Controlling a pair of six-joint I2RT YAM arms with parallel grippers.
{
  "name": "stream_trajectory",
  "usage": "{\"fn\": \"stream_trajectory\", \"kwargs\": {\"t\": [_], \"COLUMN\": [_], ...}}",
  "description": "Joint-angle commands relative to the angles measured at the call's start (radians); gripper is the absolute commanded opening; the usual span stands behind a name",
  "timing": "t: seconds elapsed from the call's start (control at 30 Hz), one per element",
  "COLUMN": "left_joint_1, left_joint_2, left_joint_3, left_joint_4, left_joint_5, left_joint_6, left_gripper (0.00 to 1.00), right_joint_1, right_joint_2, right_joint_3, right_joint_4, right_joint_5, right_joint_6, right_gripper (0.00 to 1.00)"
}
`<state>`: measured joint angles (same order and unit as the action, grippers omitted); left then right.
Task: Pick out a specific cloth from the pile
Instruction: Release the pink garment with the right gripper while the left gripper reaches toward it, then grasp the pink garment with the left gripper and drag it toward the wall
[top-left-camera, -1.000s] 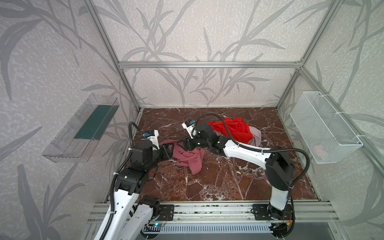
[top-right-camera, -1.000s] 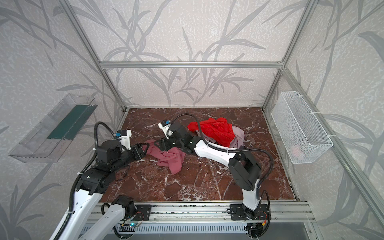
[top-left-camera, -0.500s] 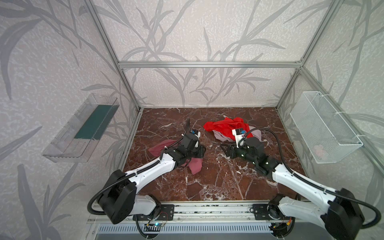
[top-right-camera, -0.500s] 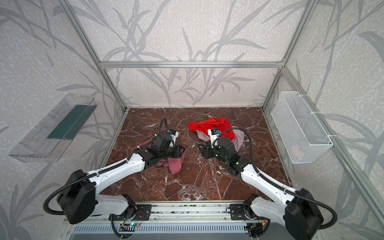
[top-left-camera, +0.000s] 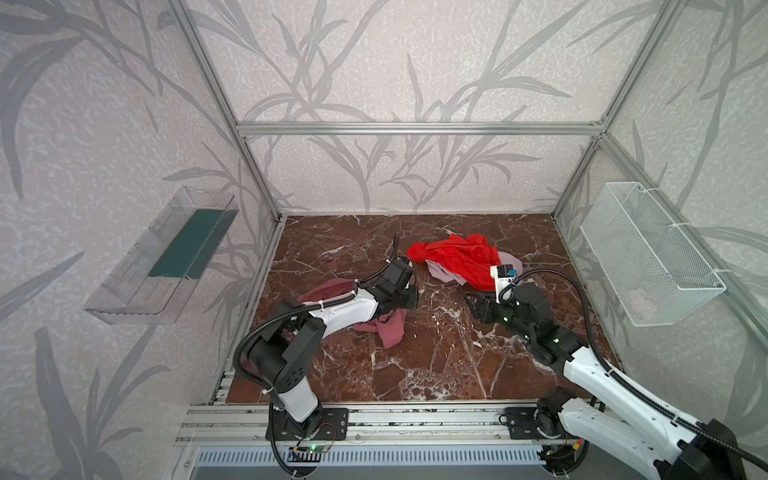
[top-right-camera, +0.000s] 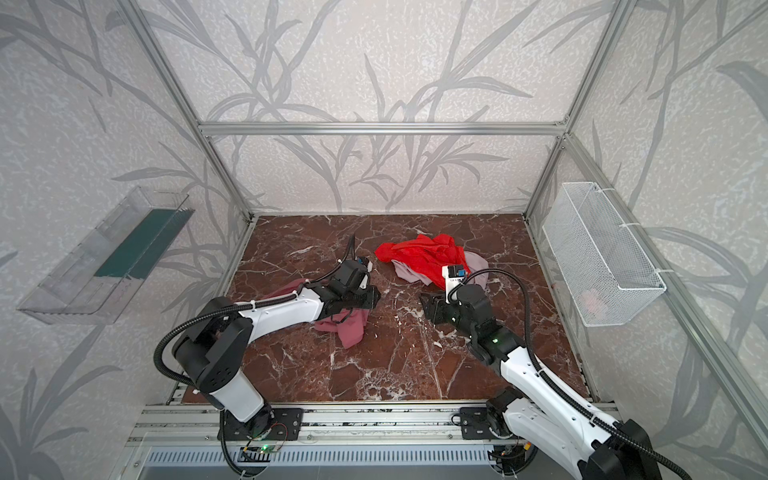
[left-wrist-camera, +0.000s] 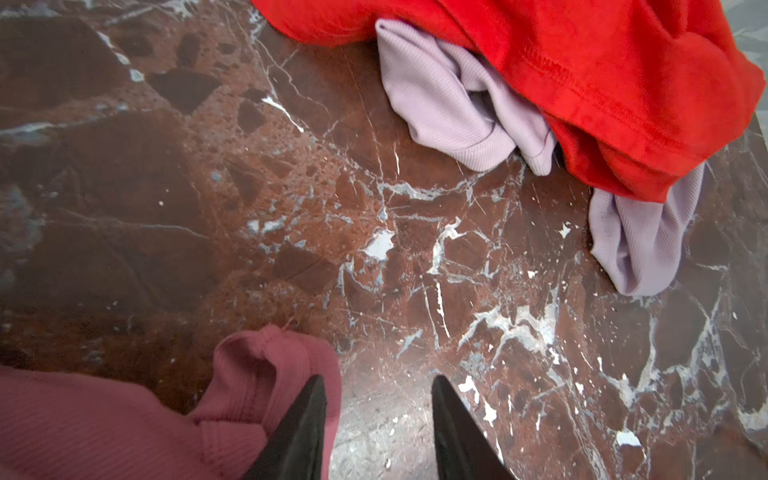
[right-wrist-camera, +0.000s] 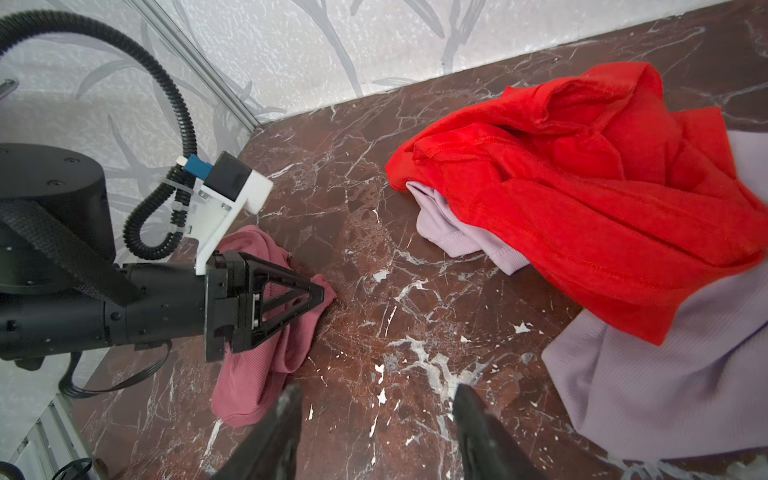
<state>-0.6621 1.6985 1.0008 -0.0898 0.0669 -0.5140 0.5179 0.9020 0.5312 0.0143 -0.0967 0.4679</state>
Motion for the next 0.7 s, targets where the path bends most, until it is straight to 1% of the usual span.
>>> {"fn": "stream_trajectory", "kwargs": {"t": [0.0,0.13,0.27,0.43,0.67], "left_joint_1": [-0.005,-0.005,-0.013,-0.031,-0.050], "left_joint_2": [0.034,0.064,0.068,0.075,0.108], "left_joint_3": [0.055,0.099,0.102,0.105,0.117], "left_joint_4": [-0.070,-0.143,-0.180,-0.213,-0.241], "left_joint_5": [-0.072,-0.109,-0.136,-0.142,-0.178], "left_joint_6": [0.032,0.034,0.039,0.046,0.048], "left_gripper": [0.41,0.43,0.45,0.45,0.46], "right_joint_1": [-0.006,-0.009,-0.013,-0.023,-0.030], "right_joint_2": [0.021,0.053,0.065,0.073,0.069], "right_joint_3": [-0.010,-0.005,-0.005,-0.011,-0.037], "right_joint_4": [0.017,0.032,0.039,0.052,0.088], "right_joint_5": [-0.010,-0.020,-0.021,-0.032,-0.046], "right_joint_6": [0.005,0.003,-0.002,-0.002,0.020], "right_gripper": [0.58,0.58,0.58,0.58,0.58]}}
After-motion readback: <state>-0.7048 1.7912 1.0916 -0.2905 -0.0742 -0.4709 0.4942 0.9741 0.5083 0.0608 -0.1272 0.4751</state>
